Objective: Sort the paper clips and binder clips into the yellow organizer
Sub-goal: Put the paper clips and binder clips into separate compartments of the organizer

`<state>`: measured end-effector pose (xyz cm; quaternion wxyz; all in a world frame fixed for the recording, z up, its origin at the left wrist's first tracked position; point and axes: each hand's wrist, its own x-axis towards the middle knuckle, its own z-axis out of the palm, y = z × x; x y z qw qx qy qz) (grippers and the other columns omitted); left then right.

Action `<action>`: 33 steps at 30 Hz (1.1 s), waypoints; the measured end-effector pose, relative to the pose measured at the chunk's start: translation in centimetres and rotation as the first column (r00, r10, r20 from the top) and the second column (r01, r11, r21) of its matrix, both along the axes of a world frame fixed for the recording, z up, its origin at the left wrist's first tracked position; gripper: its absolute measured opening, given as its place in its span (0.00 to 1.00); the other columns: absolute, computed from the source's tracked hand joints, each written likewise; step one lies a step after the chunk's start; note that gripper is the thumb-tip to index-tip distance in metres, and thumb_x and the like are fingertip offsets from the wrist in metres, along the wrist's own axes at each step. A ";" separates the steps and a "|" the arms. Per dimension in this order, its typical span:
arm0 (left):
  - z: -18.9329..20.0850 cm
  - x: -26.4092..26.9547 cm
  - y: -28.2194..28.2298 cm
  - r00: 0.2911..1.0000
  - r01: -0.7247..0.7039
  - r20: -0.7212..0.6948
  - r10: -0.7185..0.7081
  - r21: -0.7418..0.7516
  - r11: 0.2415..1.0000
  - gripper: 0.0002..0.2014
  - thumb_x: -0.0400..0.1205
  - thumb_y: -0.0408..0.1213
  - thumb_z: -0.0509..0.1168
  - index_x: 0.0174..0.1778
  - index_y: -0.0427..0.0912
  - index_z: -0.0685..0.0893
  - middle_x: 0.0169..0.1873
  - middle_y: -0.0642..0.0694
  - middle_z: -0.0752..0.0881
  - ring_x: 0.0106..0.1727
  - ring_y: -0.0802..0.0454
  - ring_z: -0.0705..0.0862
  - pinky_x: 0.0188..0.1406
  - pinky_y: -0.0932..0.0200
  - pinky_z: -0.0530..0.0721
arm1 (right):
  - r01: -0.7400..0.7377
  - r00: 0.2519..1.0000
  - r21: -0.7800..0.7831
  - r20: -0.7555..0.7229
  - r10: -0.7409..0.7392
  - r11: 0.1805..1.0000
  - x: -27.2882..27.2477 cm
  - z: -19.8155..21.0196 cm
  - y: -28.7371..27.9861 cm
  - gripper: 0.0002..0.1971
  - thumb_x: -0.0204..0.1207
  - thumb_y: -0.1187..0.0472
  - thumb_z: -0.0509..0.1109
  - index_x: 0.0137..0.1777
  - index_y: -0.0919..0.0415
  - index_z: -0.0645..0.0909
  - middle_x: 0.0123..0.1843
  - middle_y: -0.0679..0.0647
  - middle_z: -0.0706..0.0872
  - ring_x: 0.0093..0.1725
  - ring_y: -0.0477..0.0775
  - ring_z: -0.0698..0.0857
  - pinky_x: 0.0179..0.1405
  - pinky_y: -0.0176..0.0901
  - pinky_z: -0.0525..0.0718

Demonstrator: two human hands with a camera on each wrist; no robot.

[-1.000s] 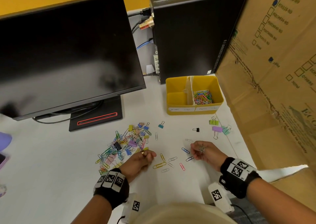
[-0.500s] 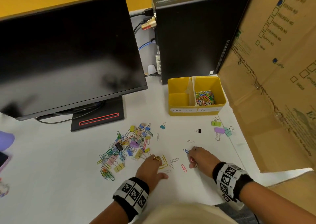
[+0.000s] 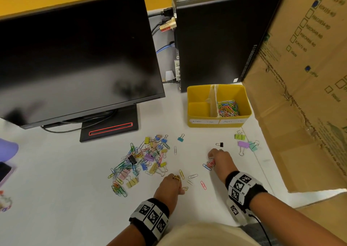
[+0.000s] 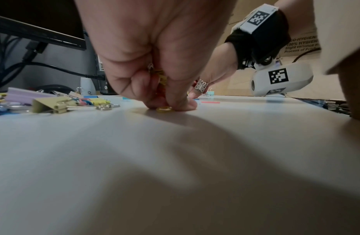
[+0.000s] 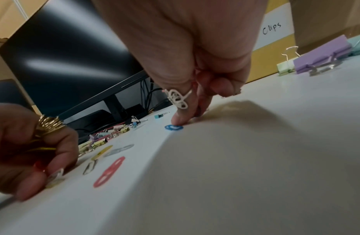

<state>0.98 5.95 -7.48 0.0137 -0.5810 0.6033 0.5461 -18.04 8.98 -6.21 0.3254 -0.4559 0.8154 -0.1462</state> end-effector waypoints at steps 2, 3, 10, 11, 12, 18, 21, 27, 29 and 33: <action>0.3 0.2 0.3 1.000 0.012 -0.015 -0.013 -0.042 0.999 0.08 0.83 0.26 0.53 0.49 0.38 0.77 0.31 0.50 0.76 0.31 0.56 0.78 0.34 0.65 0.79 | 0.000 1.000 0.002 -0.010 0.000 1.000 0.1 -0.1 -0.1 0.16 0.70 0.79 0.54 0.51 0.70 0.80 0.52 0.66 0.86 0.42 0.54 0.83 0.34 0.30 0.73; 0.2 0.3 0.3 0.999 0.034 0.000 -0.034 -0.070 0.997 0.10 0.83 0.26 0.53 0.41 0.44 0.75 0.31 0.49 0.77 0.30 0.56 0.77 0.33 0.66 0.79 | -0.005 1.000 0.012 -0.017 0.005 1.000 0.2 -0.2 -0.1 0.15 0.70 0.79 0.55 0.49 0.70 0.81 0.52 0.66 0.86 0.45 0.56 0.84 0.38 0.32 0.74; 0.4 0.7 0.7 0.906 0.411 0.216 -0.364 -0.251 0.876 0.10 0.80 0.23 0.56 0.51 0.37 0.80 0.55 0.44 0.81 0.55 0.55 0.85 0.54 0.72 0.82 | -0.128 0.978 0.059 -0.161 0.136 0.990 0.3 -0.5 0.3 0.09 0.73 0.73 0.61 0.50 0.68 0.80 0.55 0.65 0.81 0.54 0.62 0.81 0.51 0.45 0.79; 0.3 0.7 0.9 0.889 0.444 0.244 -0.387 -0.262 0.857 0.11 0.80 0.23 0.57 0.52 0.36 0.81 0.57 0.44 0.81 0.57 0.55 0.85 0.57 0.66 0.82 | -0.138 0.974 0.037 -0.179 0.142 0.990 0.3 -0.4 0.5 0.09 0.73 0.74 0.61 0.49 0.68 0.80 0.54 0.65 0.81 0.53 0.62 0.81 0.48 0.45 0.77; 0.1 0.8 1.0 0.874 0.473 0.268 -0.405 -0.282 0.835 0.11 0.80 0.24 0.57 0.53 0.36 0.81 0.58 0.45 0.80 0.58 0.54 0.85 0.58 0.64 0.83 | -0.142 0.973 0.026 -0.182 0.144 0.990 0.2 -0.4 0.7 0.10 0.71 0.76 0.61 0.48 0.69 0.80 0.52 0.65 0.82 0.50 0.61 0.81 0.45 0.44 0.76; 0.3 0.6 0.8 0.874 0.479 0.261 -0.411 -0.313 0.820 0.10 0.81 0.25 0.58 0.52 0.37 0.82 0.57 0.45 0.80 0.58 0.53 0.84 0.56 0.67 0.79 | -0.139 0.990 -0.030 -0.044 0.137 0.990 -1.2 -0.6 1.3 0.15 0.68 0.79 0.58 0.50 0.68 0.80 0.46 0.61 0.85 0.46 0.57 0.84 0.45 0.41 0.80; 2.1 0.3 -0.3 0.913 0.407 0.147 -0.381 -0.266 0.874 0.09 0.80 0.24 0.58 0.41 0.40 0.80 0.46 0.44 0.83 0.53 0.51 0.84 0.53 0.64 0.79 | -0.059 0.997 -0.081 0.051 0.063 0.995 -2.0 -0.7 1.4 0.16 0.70 0.81 0.55 0.50 0.69 0.81 0.43 0.60 0.83 0.46 0.57 0.82 0.45 0.38 0.73; 8.4 -7.1 -7.6 0.865 0.481 0.006 -0.502 -0.294 0.826 0.07 0.84 0.28 0.53 0.43 0.37 0.74 0.50 0.32 0.80 0.55 0.41 0.80 0.61 0.48 0.78 | -0.029 0.999 -0.029 0.028 0.030 0.999 -2.1 -0.2 -0.3 0.14 0.71 0.80 0.52 0.37 0.59 0.66 0.41 0.59 0.78 0.46 0.59 0.76 0.35 0.40 0.61; 11.0 -11.6 -9.8 0.837 0.510 0.003 -0.547 -0.368 0.778 0.10 0.86 0.33 0.51 0.50 0.32 0.77 0.54 0.30 0.80 0.57 0.39 0.79 0.56 0.52 0.76 | -0.008 1.000 -0.005 0.022 0.008 1.000 -2.1 -0.3 -0.8 0.12 0.72 0.78 0.54 0.41 0.59 0.65 0.47 0.65 0.81 0.51 0.63 0.79 0.39 0.39 0.62; 14.2 -20.5 -12.0 0.808 0.534 0.063 -0.586 -0.500 0.682 0.15 0.87 0.37 0.51 0.60 0.33 0.78 0.59 0.33 0.82 0.61 0.40 0.80 0.62 0.50 0.76 | 0.043 0.998 0.035 0.043 -0.045 0.998 -1.6 -0.9 -1.2 0.07 0.77 0.65 0.63 0.41 0.59 0.67 0.42 0.54 0.76 0.48 0.58 0.79 0.44 0.42 0.72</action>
